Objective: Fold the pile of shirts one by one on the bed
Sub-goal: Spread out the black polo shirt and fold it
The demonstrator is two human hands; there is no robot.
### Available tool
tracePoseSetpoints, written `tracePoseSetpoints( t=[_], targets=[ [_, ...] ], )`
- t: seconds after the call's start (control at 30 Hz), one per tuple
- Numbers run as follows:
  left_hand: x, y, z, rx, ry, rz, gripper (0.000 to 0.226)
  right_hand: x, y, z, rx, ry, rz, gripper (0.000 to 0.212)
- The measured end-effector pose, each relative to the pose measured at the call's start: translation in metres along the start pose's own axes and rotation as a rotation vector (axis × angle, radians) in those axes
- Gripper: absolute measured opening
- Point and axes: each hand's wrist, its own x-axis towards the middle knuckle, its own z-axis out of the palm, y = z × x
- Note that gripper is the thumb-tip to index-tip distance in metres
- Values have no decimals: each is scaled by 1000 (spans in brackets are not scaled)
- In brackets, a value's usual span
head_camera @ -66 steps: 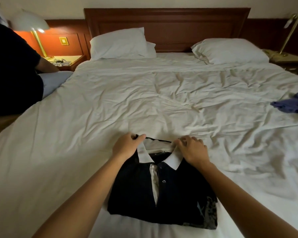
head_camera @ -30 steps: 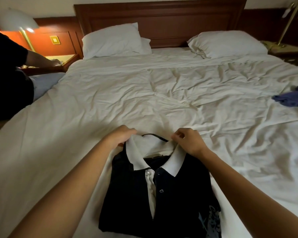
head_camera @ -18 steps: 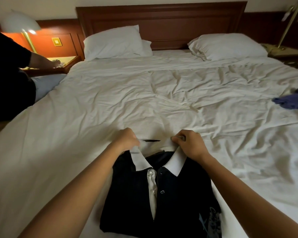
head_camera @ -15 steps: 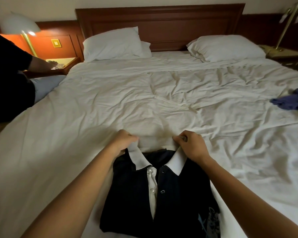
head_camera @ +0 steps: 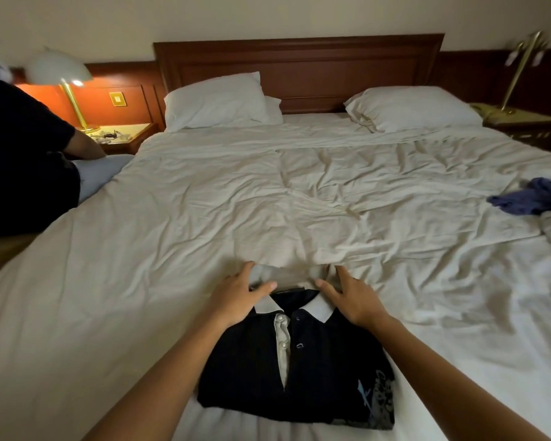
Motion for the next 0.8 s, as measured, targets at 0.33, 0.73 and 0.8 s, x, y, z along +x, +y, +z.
tracePoseSetpoints(
  t=[0.33, 0.73, 0.8],
  targets=[
    [16, -10, 2, -94, 117, 18, 47, 18, -3, 8, 54, 85, 69, 60],
    [6, 36, -72, -406, 234, 143, 60, 21, -58, -72, 273, 165, -114, 49],
    [-12, 59, -112, -400, 250, 145, 60, 17, -87, -110, 304, 159, -170, 46]
  ],
)
